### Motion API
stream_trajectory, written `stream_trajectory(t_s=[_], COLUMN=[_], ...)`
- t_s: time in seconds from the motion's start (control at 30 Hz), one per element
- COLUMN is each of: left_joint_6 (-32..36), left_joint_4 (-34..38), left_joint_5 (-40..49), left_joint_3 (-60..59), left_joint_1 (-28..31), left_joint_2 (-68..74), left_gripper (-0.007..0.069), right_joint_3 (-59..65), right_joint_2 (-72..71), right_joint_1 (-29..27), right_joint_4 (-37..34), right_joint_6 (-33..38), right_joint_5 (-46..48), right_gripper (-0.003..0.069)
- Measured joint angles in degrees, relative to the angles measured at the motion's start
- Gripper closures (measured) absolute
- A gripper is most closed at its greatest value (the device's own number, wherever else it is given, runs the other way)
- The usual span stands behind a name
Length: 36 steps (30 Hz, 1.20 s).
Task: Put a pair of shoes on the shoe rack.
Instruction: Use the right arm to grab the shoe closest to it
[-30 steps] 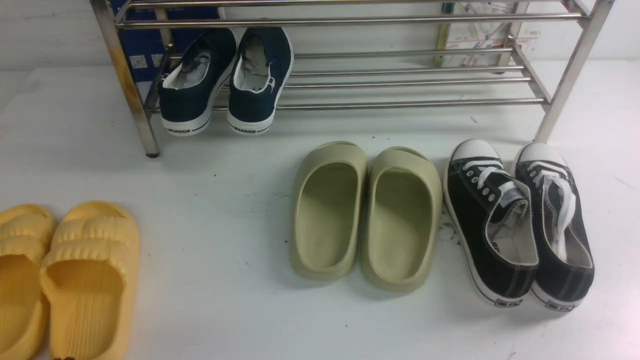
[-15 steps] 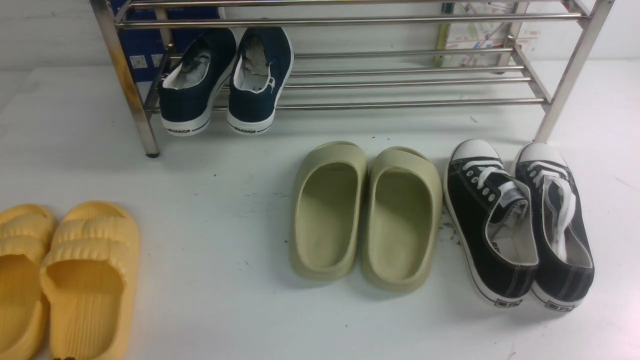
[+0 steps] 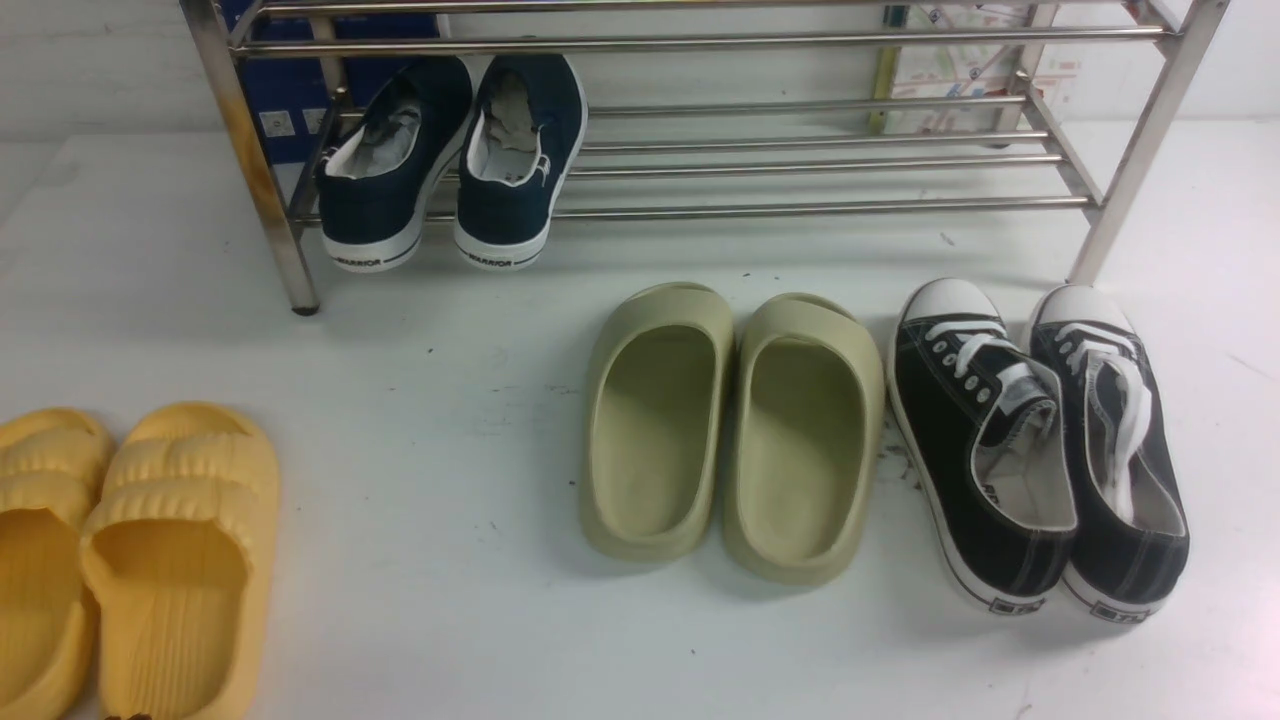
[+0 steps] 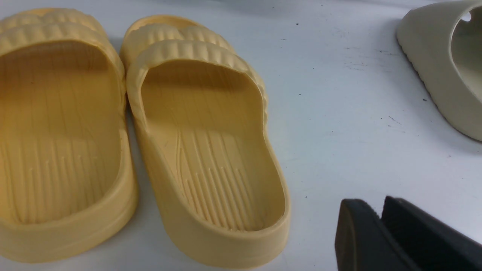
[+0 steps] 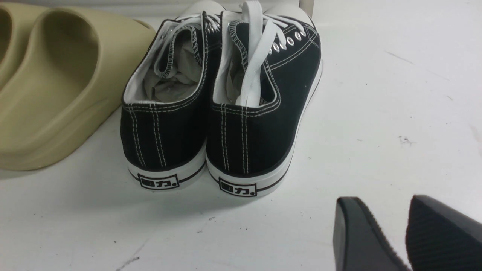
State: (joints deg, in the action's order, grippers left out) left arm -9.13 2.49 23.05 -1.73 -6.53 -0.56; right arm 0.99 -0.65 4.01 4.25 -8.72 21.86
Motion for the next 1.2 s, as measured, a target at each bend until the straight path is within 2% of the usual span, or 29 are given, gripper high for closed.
stream_trajectory(t_s=[0.07, 0.2, 0.37, 0.47, 0.57, 0.6, 0.7, 0.73, 0.77, 0.8, 0.83, 0.87, 1.0, 1.07, 1.2], left_joint_6=[0.0, 0.0, 0.0, 0.0, 0.0, 0.0, 0.0, 0.0, 0.0, 0.0, 0.0, 0.0, 0.0, 0.0, 0.0], left_joint_4=[0.0, 0.0, 0.0, 0.0, 0.0, 0.0, 0.0, 0.0, 0.0, 0.0, 0.0, 0.0, 0.0, 0.0, 0.0], left_joint_5=[0.0, 0.0, 0.0, 0.0, 0.0, 0.0, 0.0, 0.0, 0.0, 0.0, 0.0, 0.0, 0.0, 0.0, 0.0], left_joint_3=[0.0, 0.0, 0.0, 0.0, 0.0, 0.0, 0.0, 0.0, 0.0, 0.0, 0.0, 0.0, 0.0, 0.0, 0.0], left_joint_1=[0.0, 0.0, 0.0, 0.0, 0.0, 0.0, 0.0, 0.0, 0.0, 0.0, 0.0, 0.0, 0.0, 0.0, 0.0], left_joint_2=[0.0, 0.0, 0.0, 0.0, 0.0, 0.0, 0.0, 0.0, 0.0, 0.0, 0.0, 0.0, 0.0, 0.0, 0.0], left_gripper=[0.0522, 0.0514, 0.0512, 0.0510, 0.0508, 0.0503, 0.0500, 0.0498, 0.0498, 0.0496, 0.0496, 0.0494, 0.0493, 0.0491, 0.0491], right_joint_3=[0.0, 0.5, 0.5, 0.2, -2.5, -6.9, -16.7, -24.5, -25.5, -33.2, -34.1, -41.5, -48.8, -49.1, -49.2], right_joint_2=[0.0, 0.0, 0.0, 0.0, 0.0, 0.6, 3.7, 7.4, 8.4, 13.1, 13.1, 19.4, 30.6, 34.7, 43.8], right_joint_1=[0.0, 0.0, 0.0, 0.0, 0.0, 0.0, 0.0, 0.0, 0.0, 0.0, 0.0, 0.0, 0.0, 0.0, 0.0], right_joint_4=[-0.1, -3.5, -6.9, -7.4, -7.6, -7.6, -7.8, -7.8, -7.8, -7.7, -7.6, -6.5, -0.9, -0.4, -5.1], right_joint_6=[0.0, -0.2, -2.0, -3.8, -6.9, -8.8, -10.8, -11.9, -12.0, -12.3, -12.3, -12.5, -11.1, -10.1, -6.1], right_joint_5=[-0.3, -7.5, -20.0, -33.7, -36.5, -36.3, -33.1, -27.3, -26.5, -19.5, -19.5, -10.8, 0.4, 3.0, 10.6], right_gripper=[0.0420, 0.0420, 0.0420, 0.0420, 0.0420, 0.0420, 0.0420, 0.0420, 0.0420, 0.0420, 0.0420, 0.0420, 0.0420, 0.0420, 0.0420])
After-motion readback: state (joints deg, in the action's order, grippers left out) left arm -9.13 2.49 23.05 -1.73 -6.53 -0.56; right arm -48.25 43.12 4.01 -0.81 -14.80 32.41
